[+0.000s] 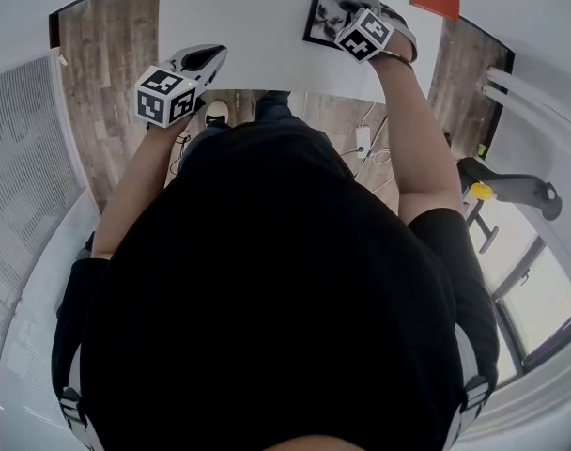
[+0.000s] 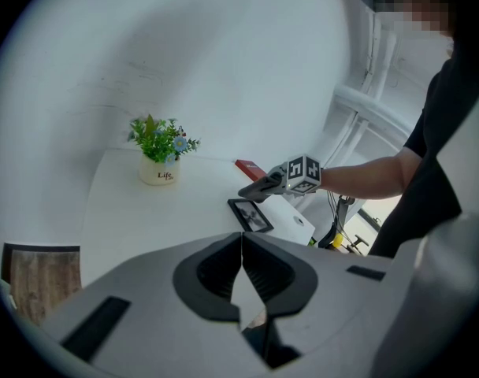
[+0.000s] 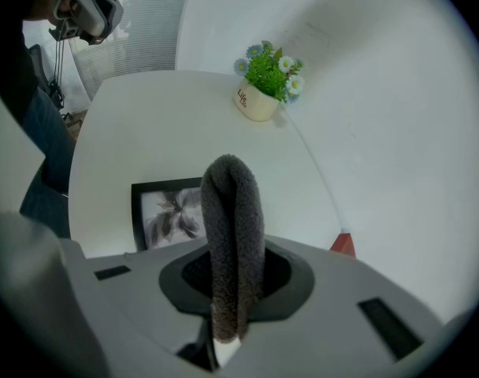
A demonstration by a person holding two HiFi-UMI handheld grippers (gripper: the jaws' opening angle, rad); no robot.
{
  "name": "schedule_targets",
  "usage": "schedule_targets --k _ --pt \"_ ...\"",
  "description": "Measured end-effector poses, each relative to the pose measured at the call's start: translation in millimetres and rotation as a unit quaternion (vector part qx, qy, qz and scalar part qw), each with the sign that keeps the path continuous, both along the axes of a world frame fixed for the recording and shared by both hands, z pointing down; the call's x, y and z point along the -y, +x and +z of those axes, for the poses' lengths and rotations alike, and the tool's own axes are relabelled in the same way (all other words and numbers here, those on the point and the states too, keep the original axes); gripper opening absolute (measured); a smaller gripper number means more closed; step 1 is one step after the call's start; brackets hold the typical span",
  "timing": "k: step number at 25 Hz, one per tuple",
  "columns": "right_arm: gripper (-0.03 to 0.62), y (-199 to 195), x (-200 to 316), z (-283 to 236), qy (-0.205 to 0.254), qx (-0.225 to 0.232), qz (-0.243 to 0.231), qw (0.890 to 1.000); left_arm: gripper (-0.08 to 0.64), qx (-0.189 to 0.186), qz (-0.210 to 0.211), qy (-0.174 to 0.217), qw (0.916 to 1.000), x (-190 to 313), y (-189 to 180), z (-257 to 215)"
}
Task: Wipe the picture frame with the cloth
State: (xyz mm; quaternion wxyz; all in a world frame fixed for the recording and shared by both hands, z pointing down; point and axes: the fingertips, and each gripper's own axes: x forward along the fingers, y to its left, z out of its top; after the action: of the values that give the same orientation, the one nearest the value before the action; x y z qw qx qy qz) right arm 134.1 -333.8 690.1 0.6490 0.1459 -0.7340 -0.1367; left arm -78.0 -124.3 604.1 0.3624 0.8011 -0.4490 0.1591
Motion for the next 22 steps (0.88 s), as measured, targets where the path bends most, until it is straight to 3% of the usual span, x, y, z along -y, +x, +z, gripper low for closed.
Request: schedule_targets --k 22 --pt "0.044 8 -26 41 -0.036 -0.012 -0.009 0.999 0.011 -0.001 -0.013 -0.012 0.9998 -9 2 7"
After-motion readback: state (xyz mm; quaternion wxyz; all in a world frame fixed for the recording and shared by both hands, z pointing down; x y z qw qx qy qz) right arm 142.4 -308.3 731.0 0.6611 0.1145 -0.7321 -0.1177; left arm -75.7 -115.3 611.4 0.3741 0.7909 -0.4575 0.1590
